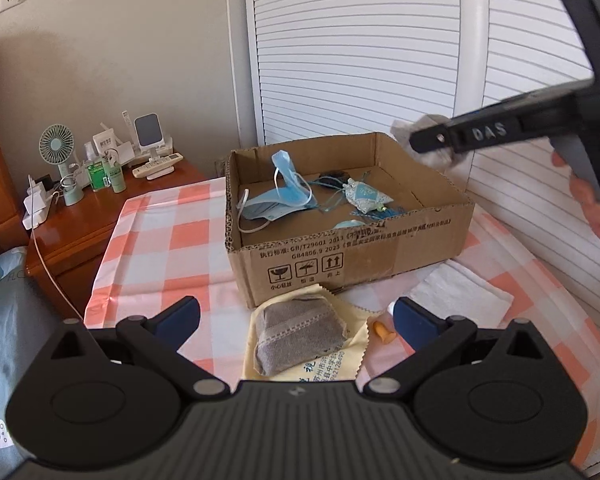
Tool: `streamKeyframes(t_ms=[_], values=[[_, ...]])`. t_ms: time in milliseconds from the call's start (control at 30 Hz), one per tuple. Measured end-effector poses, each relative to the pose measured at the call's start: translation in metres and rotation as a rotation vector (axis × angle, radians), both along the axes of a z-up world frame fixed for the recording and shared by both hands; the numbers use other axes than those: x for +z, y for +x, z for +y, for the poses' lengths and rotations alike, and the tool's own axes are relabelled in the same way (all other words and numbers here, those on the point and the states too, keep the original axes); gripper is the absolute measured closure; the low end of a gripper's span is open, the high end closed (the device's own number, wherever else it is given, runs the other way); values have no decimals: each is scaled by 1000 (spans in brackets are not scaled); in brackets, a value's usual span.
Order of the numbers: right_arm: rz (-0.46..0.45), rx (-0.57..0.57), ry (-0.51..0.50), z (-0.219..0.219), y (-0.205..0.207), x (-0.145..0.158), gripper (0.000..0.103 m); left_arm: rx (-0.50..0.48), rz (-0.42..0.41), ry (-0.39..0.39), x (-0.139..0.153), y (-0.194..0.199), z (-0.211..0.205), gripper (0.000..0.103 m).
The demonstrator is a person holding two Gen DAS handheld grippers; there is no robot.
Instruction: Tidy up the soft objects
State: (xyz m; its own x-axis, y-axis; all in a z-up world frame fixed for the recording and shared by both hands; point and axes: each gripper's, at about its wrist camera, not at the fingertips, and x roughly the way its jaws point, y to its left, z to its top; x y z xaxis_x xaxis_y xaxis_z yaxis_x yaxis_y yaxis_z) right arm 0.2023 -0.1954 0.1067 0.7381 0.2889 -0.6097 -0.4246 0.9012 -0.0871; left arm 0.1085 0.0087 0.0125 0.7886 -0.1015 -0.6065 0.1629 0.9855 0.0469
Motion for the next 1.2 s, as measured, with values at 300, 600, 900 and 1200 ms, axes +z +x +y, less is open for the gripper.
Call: streamKeyframes(t_ms=[300, 600, 900, 1200], values=[[63, -70, -15, 15, 101, -13, 52, 30, 17, -15, -5, -8, 7, 1], [89, -147, 29, 7, 110, -20, 0, 40, 29, -21, -7, -11, 13, 1], [85, -129, 29, 3, 47, -8, 0, 30, 32, -28, -8, -19, 15, 1], [124, -151, 40, -5, -13, -27, 0, 26, 23, -31, -6, -25, 17, 1]])
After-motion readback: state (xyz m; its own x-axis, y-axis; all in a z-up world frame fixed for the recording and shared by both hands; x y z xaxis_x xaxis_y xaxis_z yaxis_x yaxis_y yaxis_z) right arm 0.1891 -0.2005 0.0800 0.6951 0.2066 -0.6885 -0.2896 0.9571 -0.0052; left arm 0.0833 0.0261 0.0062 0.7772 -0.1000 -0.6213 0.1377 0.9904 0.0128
